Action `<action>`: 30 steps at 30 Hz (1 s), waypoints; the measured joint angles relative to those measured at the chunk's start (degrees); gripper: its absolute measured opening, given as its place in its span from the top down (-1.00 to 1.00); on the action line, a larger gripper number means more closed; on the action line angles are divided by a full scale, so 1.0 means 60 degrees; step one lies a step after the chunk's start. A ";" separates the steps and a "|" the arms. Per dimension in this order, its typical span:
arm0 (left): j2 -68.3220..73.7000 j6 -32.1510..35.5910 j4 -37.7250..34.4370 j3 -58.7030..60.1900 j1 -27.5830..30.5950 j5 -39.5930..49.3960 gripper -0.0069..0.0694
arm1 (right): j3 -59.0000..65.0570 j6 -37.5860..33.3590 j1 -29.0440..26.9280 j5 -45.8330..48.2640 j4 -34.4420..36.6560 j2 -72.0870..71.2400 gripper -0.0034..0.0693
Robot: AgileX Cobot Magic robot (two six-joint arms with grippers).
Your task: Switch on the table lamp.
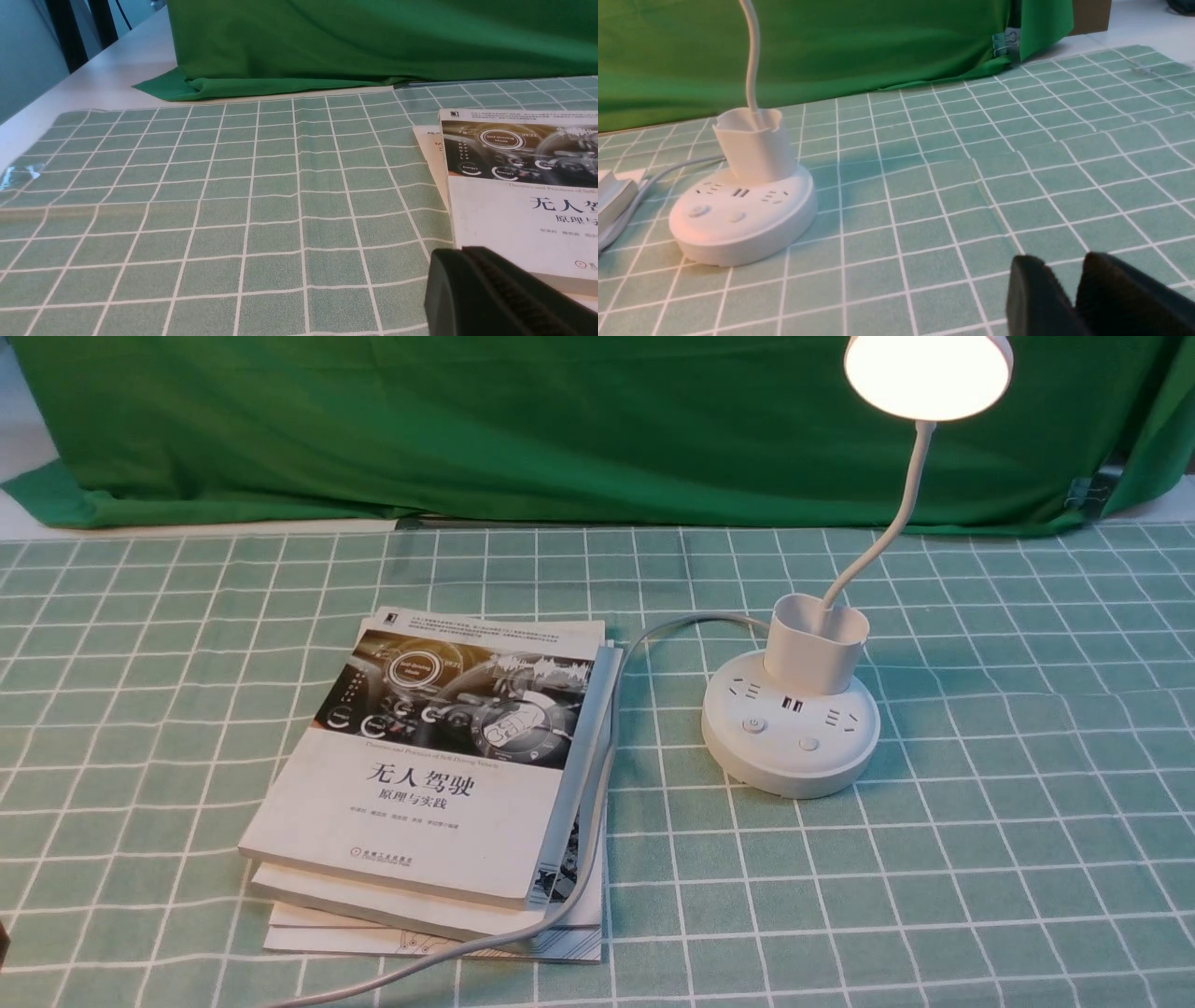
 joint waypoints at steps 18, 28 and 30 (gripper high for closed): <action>0.0000 0.0000 0.0000 0.0000 0.0000 0.0000 0.76 | 0.0000 0.0000 0.0000 0.0038 0.0003 0.0000 0.28; 0.0000 0.0000 0.0000 0.0000 0.0000 0.0000 0.76 | 0.0000 0.0000 0.0000 0.0038 0.0011 0.0000 0.26; 0.0000 0.0000 0.0000 0.0000 0.0000 0.0000 0.76 | 0.0000 0.0000 0.0000 0.0038 0.0011 0.0000 0.26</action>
